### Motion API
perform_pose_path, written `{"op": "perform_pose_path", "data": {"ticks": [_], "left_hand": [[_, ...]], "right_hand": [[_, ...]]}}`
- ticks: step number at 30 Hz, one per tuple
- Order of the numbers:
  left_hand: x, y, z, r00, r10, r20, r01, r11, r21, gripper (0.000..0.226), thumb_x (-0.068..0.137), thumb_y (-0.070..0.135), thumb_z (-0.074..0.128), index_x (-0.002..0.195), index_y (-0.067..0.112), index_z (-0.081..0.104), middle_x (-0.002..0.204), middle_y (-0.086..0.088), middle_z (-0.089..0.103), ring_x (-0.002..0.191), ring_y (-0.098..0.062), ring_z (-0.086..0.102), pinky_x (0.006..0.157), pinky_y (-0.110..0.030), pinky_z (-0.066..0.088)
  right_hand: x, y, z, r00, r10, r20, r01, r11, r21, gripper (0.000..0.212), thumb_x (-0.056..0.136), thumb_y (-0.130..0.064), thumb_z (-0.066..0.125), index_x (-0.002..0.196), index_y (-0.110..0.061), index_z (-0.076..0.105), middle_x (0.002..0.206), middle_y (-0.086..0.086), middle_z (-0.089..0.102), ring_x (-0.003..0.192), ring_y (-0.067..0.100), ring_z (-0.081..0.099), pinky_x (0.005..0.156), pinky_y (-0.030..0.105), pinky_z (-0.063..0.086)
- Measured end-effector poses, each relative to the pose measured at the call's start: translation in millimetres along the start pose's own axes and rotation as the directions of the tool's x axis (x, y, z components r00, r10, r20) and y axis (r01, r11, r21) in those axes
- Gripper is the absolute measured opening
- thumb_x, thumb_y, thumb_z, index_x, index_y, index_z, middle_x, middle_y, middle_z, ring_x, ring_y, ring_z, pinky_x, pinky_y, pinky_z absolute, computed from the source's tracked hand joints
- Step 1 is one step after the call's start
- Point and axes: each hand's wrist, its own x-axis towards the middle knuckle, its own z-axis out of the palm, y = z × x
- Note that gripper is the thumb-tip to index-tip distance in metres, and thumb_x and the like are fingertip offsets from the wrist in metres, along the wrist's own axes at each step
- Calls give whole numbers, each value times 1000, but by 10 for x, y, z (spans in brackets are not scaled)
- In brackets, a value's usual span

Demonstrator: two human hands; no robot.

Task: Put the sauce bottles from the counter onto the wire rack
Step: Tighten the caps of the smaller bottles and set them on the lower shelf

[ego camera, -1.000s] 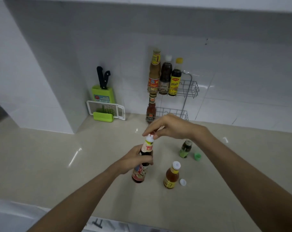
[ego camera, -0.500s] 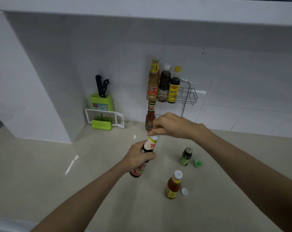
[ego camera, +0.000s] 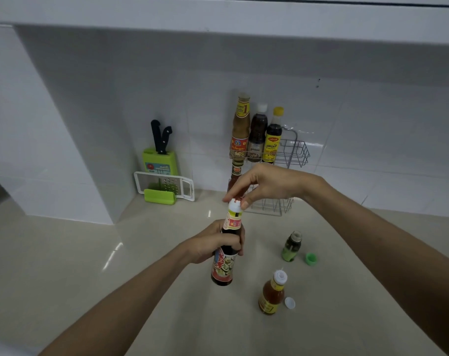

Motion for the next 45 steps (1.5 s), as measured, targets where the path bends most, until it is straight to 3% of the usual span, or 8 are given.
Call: {"op": "perform_pose_path", "data": {"ticks": [8,15,19,23,26,30,40,45], "left_hand": [[-20,8,12,993,13,-120,-4,997,71,13,57,7,58,69,4,56,65,-11,57,67,-23,59,72,-35,47],[-108,254,75,974,-44,224,51,998,-24,17,53,-1,50,69,2,56,64,-16,57,57,-25,54,61,-26,47],[-27,152,92,980,-26,-196,50,992,119,9,47,6,58,55,9,56,54,-9,56,54,-23,51,56,-26,44],[100,-64,196,737,131,-663,236,869,434,11,52,23,63,58,23,54,49,5,56,48,-15,48,46,-20,33],[76,-98,95,817,56,-574,199,906,372,11,53,19,65,59,16,55,52,2,58,50,-16,49,49,-24,40],[-57,56,-129,990,-71,-119,94,975,199,12,52,3,62,54,12,54,55,-7,56,54,-19,50,55,-24,45],[162,-110,125,696,93,-712,285,874,394,14,58,24,63,58,26,50,61,-2,63,58,-22,55,52,-26,37],[85,-4,-91,937,-92,-337,135,985,105,9,52,6,61,52,13,55,54,-7,59,55,-22,56,56,-26,49]], "right_hand": [[-14,-50,173,996,-42,-84,15,954,-299,24,92,-34,61,112,-20,62,101,-4,68,86,2,60,75,24,51],[-81,-66,309,914,-396,-89,122,475,-871,52,98,-43,18,79,-14,57,63,2,58,58,19,48,45,34,39],[17,18,513,884,-248,-398,-192,583,-790,54,94,-39,21,64,-12,56,54,10,57,48,28,49,47,29,27],[144,102,759,820,146,-553,-531,551,-643,28,97,-26,40,86,-10,60,81,13,65,75,34,62,57,34,37],[177,124,767,813,285,-508,-546,677,-494,56,99,-51,24,77,-14,59,74,9,59,74,28,58,63,35,37],[65,84,631,928,-104,-357,-201,669,-715,59,92,-64,9,68,-21,42,57,2,55,49,20,45,51,30,35],[354,170,824,779,340,-527,-610,604,-512,23,97,-30,42,114,-18,53,96,14,60,91,34,59,63,36,41],[234,284,710,881,80,-467,-339,795,-503,50,89,-70,32,81,-24,47,64,2,56,59,23,53,53,30,38]]}}
